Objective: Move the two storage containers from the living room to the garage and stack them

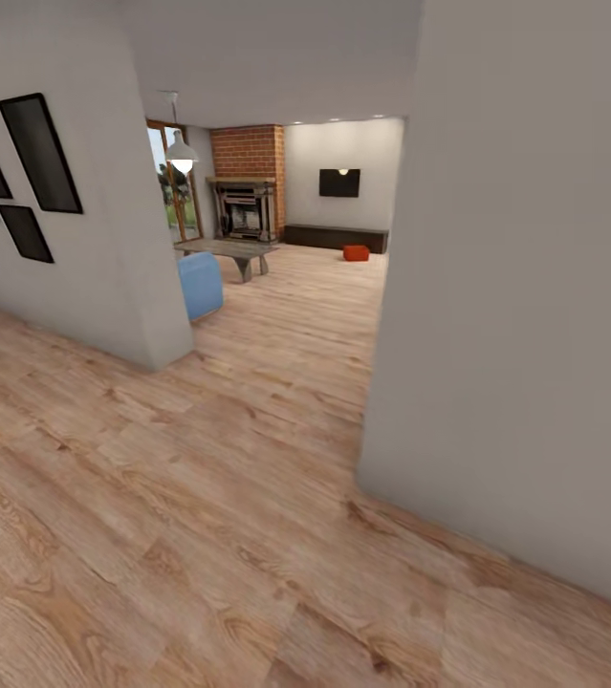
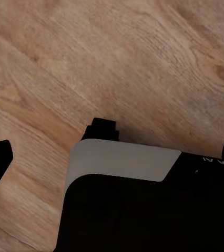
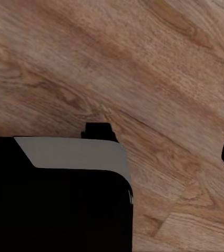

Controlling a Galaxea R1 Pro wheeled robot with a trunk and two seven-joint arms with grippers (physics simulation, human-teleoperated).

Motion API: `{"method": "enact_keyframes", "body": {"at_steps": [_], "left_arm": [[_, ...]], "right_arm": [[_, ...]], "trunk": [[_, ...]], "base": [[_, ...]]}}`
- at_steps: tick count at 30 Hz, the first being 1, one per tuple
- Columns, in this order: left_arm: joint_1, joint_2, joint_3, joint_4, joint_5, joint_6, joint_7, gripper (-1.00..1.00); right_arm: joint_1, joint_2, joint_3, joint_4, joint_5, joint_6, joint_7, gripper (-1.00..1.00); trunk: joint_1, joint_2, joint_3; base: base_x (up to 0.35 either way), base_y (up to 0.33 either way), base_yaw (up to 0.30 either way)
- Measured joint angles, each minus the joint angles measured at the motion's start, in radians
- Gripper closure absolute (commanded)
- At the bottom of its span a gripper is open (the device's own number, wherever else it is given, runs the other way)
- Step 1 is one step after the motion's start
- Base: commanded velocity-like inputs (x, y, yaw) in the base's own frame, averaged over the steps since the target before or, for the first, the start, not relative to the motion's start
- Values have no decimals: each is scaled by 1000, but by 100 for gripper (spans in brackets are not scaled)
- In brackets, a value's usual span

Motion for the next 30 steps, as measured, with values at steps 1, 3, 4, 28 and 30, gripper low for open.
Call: {"method": "enact_keyframes", "body": {"at_steps": [1,3,4,28,30], "left_arm": [[0,0,0,0,0,0,0,-100],[0,0,0,0,0,0,0,-100],[0,0,0,0,0,0,0,-100],[0,0,0,0,0,0,0,-100],[0,0,0,0,0,0,0,-100]], "right_arm": [[0,-1,0,0,0,-2,0,-100],[0,-1,0,0,0,-2,0,-100],[0,-1,0,0,0,-2,0,-100],[0,-1,0,0,0,-3,1,-100],[0,-1,0,0,0,-3,1,-100]], "trunk": [[0,0,0],[0,0,0],[0,0,0],[0,0,0],[0,0,0]], "base": [[320,0,257],[320,0,263],[320,0,267],[320,0,270],[320,0,271]]}}
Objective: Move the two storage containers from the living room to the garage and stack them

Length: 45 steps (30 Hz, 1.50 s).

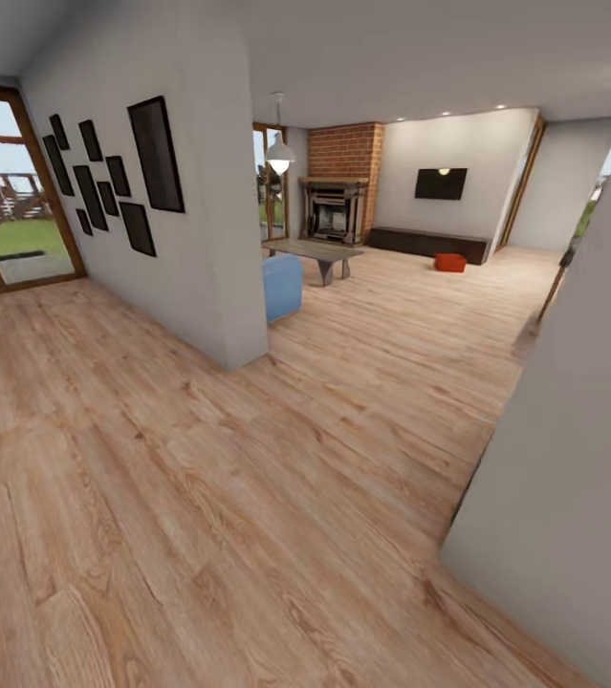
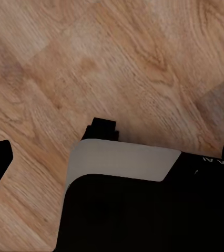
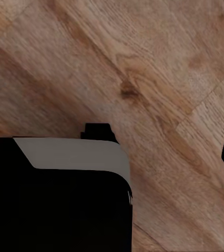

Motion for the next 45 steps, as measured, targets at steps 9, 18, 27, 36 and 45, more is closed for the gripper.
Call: {"method": "enact_keyframes", "body": {"at_steps": [9,18,27,36,45], "left_arm": [[0,0,0,0,0,0,0,-100],[0,0,-1,0,0,1,0,-100],[0,0,-1,0,-1,1,0,-100],[0,0,-1,0,0,0,0,-100],[0,1,0,0,0,0,0,-100]], "right_arm": [[0,0,0,0,0,0,0,-100],[0,0,0,0,0,-1,0,-100],[0,-2,-1,0,-1,-2,0,-100],[0,-3,0,0,0,-2,0,-100],[0,-8,-1,-1,-8,-2,0,-100]], "trunk": [[0,0,0],[0,0,0],[0,0,0],[0,0,0],[0,0,0]], "base": [[320,0,271],[320,0,45],[320,0,0],[320,0,0],[320,0,0]]}}
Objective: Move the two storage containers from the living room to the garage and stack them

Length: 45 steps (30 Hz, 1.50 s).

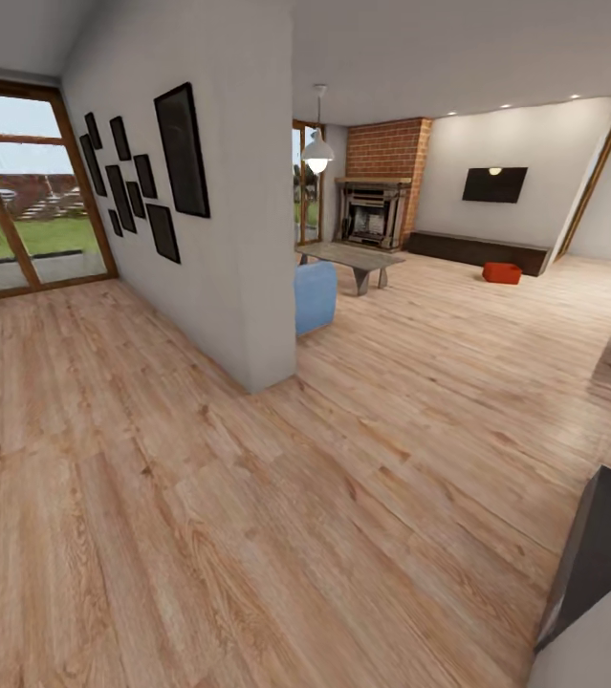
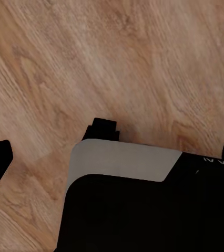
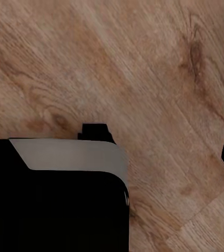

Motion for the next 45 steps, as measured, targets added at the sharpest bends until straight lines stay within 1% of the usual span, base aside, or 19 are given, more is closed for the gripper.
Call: {"method": "enact_keyframes", "body": {"at_steps": [13,17,21,40,45], "left_arm": [[0,-1,-1,0,0,0,0,-100],[0,0,0,0,0,0,0,-100],[0,0,0,0,-1,0,0,-100],[0,2,-1,0,-2,0,0,-100],[0,2,-1,0,-2,0,0,-100]], "right_arm": [[0,0,0,0,-2,-1,0,-100],[0,0,2,-1,10,0,0,-100],[-2,-7,1,-10,-3,8,2,-100],[-10,-9,0,-15,-5,15,6,-100],[-5,0,-5,-5,-5,10,5,-100]], "trunk": [[0,0,0],[0,0,0],[0,0,0],[0,0,0],[0,0,0]], "base": [[320,0,0],[320,0,0],[320,0,0],[320,0,0],[320,0,0]]}}
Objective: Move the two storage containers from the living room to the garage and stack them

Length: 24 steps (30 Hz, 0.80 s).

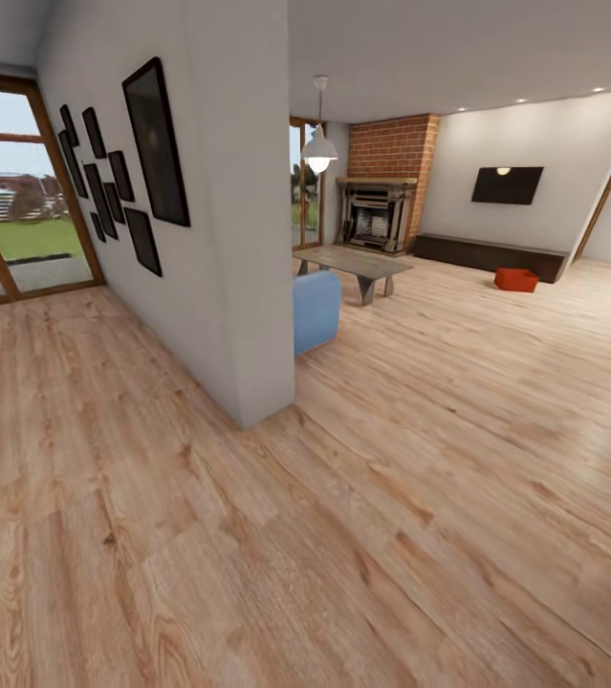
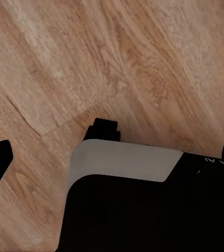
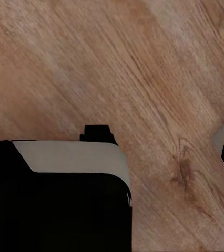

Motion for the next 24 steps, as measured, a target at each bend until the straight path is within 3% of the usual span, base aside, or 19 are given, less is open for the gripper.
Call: {"method": "enact_keyframes", "body": {"at_steps": [6,24], "left_arm": [[0,-1,0,0,-2,0,0,-100],[0,0,0,0,0,0,0,-100]], "right_arm": [[1,0,-2,8,1,-2,-3,-100],[1,0,-3,8,0,-2,-3,-100]], "trunk": [[0,0,1],[1,0,12]], "base": [[222,0,-138],[8,0,-249]]}}
